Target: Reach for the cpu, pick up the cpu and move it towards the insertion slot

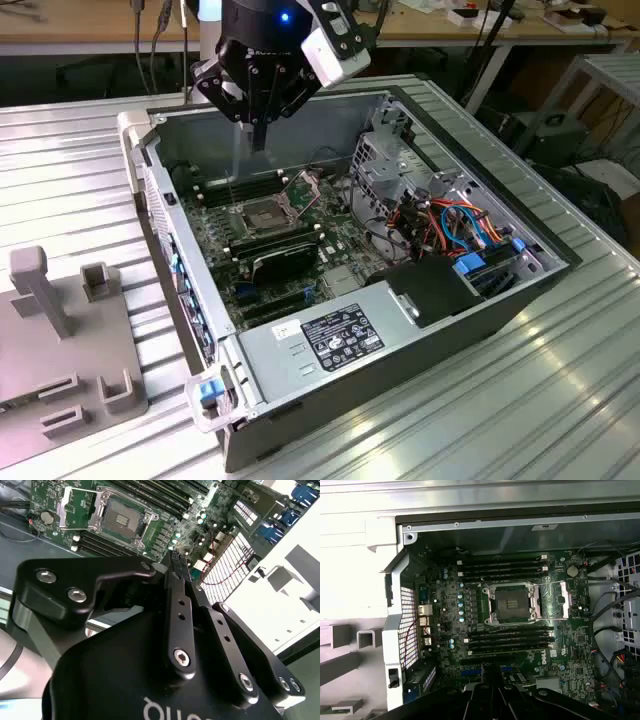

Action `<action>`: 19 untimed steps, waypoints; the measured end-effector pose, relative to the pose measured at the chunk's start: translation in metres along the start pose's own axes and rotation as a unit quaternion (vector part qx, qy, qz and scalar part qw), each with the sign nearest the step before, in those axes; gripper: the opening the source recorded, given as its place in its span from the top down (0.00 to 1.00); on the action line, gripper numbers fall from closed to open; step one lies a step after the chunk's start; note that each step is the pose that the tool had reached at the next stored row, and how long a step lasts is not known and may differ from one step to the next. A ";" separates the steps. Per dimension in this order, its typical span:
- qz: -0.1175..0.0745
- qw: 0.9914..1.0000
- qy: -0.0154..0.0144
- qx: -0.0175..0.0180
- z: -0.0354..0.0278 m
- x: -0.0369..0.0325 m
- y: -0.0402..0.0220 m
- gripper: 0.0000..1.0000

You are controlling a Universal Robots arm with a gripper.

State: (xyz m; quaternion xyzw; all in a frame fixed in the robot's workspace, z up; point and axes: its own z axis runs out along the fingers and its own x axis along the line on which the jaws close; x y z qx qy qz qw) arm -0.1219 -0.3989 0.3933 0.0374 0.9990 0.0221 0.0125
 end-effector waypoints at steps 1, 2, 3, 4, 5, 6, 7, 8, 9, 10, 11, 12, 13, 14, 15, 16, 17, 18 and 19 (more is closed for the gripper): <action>0.000 1.000 0.000 0.000 0.0000 0.0000 0.0000 0.89; 0.000 1.000 0.000 0.000 0.0000 0.0000 0.0000 0.89; 0.000 1.000 0.000 0.000 0.0000 0.0000 0.0000 0.89; 0.000 1.000 0.000 0.000 0.0000 0.0000 0.0000 0.89; 0.000 1.000 0.000 0.000 0.0000 0.0000 0.0000 0.89; 0.000 1.000 0.000 0.000 0.0000 0.0000 0.0000 0.89; 0.000 1.000 0.000 0.000 0.0000 0.0000 0.0000 0.89; 0.000 1.000 0.000 0.000 0.0000 0.0001 0.0000 0.89; 0.000 1.000 0.000 0.000 0.0000 0.0009 -0.0001 0.89; 0.000 1.000 0.000 0.000 -0.0001 0.0018 -0.0002 0.89; 0.000 1.000 0.000 0.000 -0.0002 0.0033 -0.0003 0.89; 0.000 1.000 0.000 0.000 -0.0002 0.0057 -0.0005 0.89; 0.000 1.000 0.000 0.000 -0.0002 0.0079 -0.0007 0.89; 0.000 1.000 0.000 0.000 -0.0003 0.0095 -0.0008 0.89; 0.000 1.000 0.000 0.000 -0.0003 0.0107 -0.0009 0.89; 0.000 1.000 0.000 0.000 -0.0003 0.0126 -0.0011 0.89; 0.000 1.000 0.000 0.000 -0.0003 0.0144 -0.0012 0.89; 0.000 1.000 0.000 0.000 -0.0004 0.0163 -0.0014 0.89; 0.000 1.000 0.000 0.000 -0.0004 0.0178 -0.0015 0.89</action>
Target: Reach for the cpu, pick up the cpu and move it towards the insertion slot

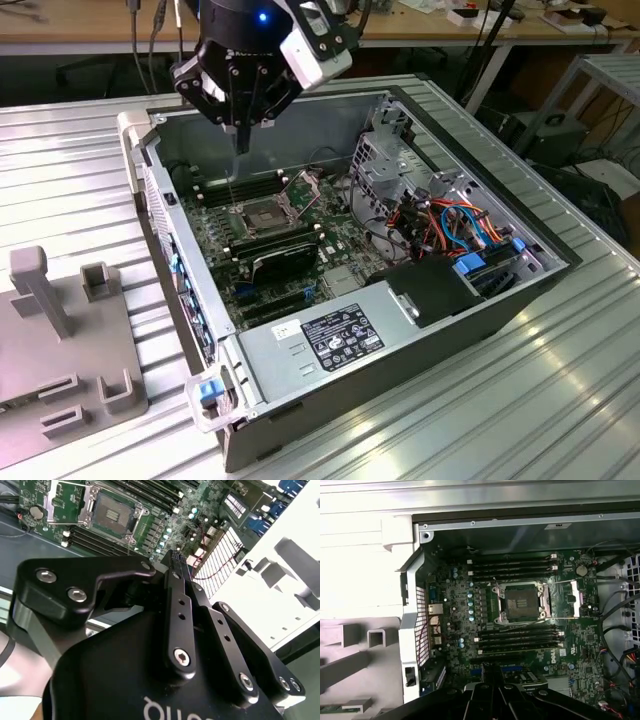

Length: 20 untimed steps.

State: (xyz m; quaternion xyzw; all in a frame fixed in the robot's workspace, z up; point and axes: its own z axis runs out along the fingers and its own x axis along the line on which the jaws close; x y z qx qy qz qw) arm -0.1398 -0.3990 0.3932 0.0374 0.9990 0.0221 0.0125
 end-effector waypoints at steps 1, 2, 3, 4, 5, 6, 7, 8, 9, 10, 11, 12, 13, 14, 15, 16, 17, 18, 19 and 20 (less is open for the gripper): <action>0.000 1.000 0.000 0.000 -0.0001 0.0023 -0.0002 0.89; 0.000 1.000 0.000 0.000 -0.0001 0.0039 -0.0003 0.89; 0.000 1.000 0.000 0.000 -0.0001 0.0049 -0.0004 0.89; 0.000 1.000 0.000 0.000 -0.0002 0.0069 -0.0005 0.89; 0.000 1.000 0.000 0.000 -0.0002 0.0080 -0.0006 0.89; 0.000 1.000 0.000 0.000 -0.0002 0.0092 -0.0007 0.89; 0.000 1.000 0.000 0.000 -0.0002 0.0113 -0.0008 0.89; 0.000 1.000 0.000 0.000 -0.0003 0.0123 -0.0009 0.89; 0.000 1.000 0.000 0.000 -0.0003 0.0133 -0.0010 0.89; 0.000 1.000 0.000 0.000 -0.0003 0.0148 -0.0011 0.89; 0.000 1.000 0.000 0.000 -0.0003 0.0155 -0.0012 0.89; 0.000 1.000 0.000 0.000 -0.0003 0.0163 -0.0012 0.89; 0.000 1.000 0.000 0.000 -0.0003 0.0178 -0.0013 0.89; 0.000 1.000 0.000 0.000 -0.0003 0.0188 -0.0014 0.89; 0.000 1.000 0.000 0.000 -0.0004 0.0201 -0.0015 0.89; 0.000 1.000 0.000 0.000 -0.0004 0.0211 -0.0016 0.89; 0.000 1.000 0.000 0.000 -0.0004 0.0228 -0.0017 0.89; 0.000 1.000 0.000 0.000 -0.0004 0.0244 -0.0018 0.89; 0.000 1.000 0.000 0.000 -0.0004 0.0258 -0.0019 0.89; 0.000 1.000 0.000 0.000 -0.0005 0.0277 -0.0021 0.89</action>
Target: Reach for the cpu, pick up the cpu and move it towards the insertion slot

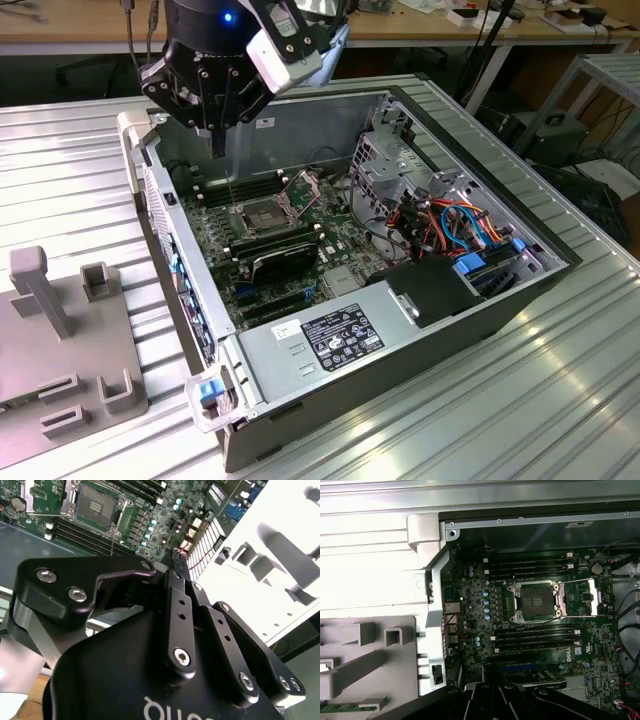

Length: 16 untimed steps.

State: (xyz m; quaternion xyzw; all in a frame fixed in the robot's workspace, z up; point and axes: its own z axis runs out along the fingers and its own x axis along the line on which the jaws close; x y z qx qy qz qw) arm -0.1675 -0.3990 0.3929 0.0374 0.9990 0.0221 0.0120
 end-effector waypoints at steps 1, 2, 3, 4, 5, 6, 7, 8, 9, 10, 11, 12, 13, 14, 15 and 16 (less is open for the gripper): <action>0.000 1.000 0.000 0.000 0.0000 0.0011 -0.0001 0.89; 0.000 1.000 0.000 0.000 -0.0001 0.0027 -0.0002 0.89; 0.000 1.000 0.000 0.000 -0.0001 0.0046 -0.0004 0.89; 0.000 1.000 0.000 0.000 -0.0001 0.0065 -0.0005 0.89; 0.000 1.000 0.000 0.000 -0.0001 0.0080 -0.0006 0.89; 0.000 1.000 0.000 0.000 -0.0001 0.0094 -0.0007 0.89; 0.000 1.000 0.000 0.000 -0.0002 0.0108 -0.0008 0.89; 0.000 1.000 0.000 0.000 -0.0002 0.0119 -0.0009 0.89; 0.000 1.000 0.000 0.000 -0.0002 0.0137 -0.0010 0.89; 0.000 1.000 0.000 0.000 -0.0002 0.0158 -0.0012 0.89; 0.000 1.000 0.000 0.000 -0.0002 0.0185 -0.0014 0.89; 0.000 1.000 0.000 0.000 -0.0003 0.0201 -0.0015 0.89; 0.000 1.000 0.000 0.000 -0.0003 0.0213 -0.0016 0.89; 0.000 1.000 0.000 0.000 -0.0003 0.0229 -0.0017 0.89; 0.000 1.000 0.000 0.000 -0.0003 0.0246 -0.0018 0.89; 0.000 1.000 0.000 0.000 -0.0003 0.0266 -0.0020 0.89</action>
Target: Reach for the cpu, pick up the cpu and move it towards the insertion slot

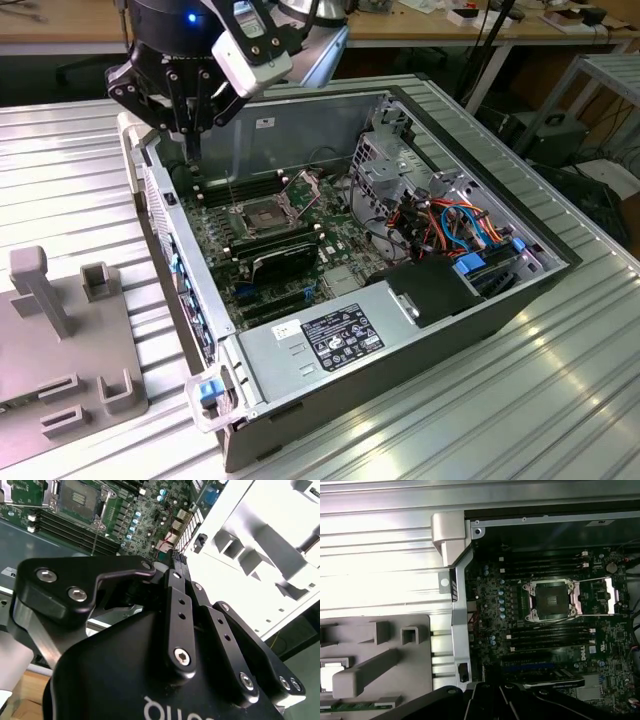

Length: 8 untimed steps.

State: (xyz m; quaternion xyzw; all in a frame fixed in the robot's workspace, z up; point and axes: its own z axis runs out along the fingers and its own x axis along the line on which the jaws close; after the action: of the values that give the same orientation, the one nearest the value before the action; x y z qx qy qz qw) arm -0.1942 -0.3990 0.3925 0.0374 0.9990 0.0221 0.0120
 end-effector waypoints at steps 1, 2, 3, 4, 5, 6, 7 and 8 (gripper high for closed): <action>0.000 1.000 0.000 0.000 0.0000 0.0025 -0.0002 0.89; 0.000 1.000 0.000 0.000 0.0000 0.0040 -0.0003 0.89; 0.000 1.000 0.000 0.000 -0.0001 0.0066 -0.0005 0.89; 0.000 1.000 0.000 0.000 -0.0001 0.0083 -0.0006 0.89; 0.000 1.000 0.000 0.000 -0.0001 0.0095 -0.0007 0.89; 0.000 1.000 0.000 0.000 -0.0001 0.0108 -0.0008 0.89; 0.000 1.000 0.000 0.000 -0.0001 0.0121 -0.0009 0.89; 0.000 1.000 0.000 0.000 -0.0001 0.0135 -0.0010 0.89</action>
State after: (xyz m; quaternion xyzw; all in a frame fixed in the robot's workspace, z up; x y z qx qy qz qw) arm -0.2078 -0.3990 0.3923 0.0374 0.9990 0.0221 0.0119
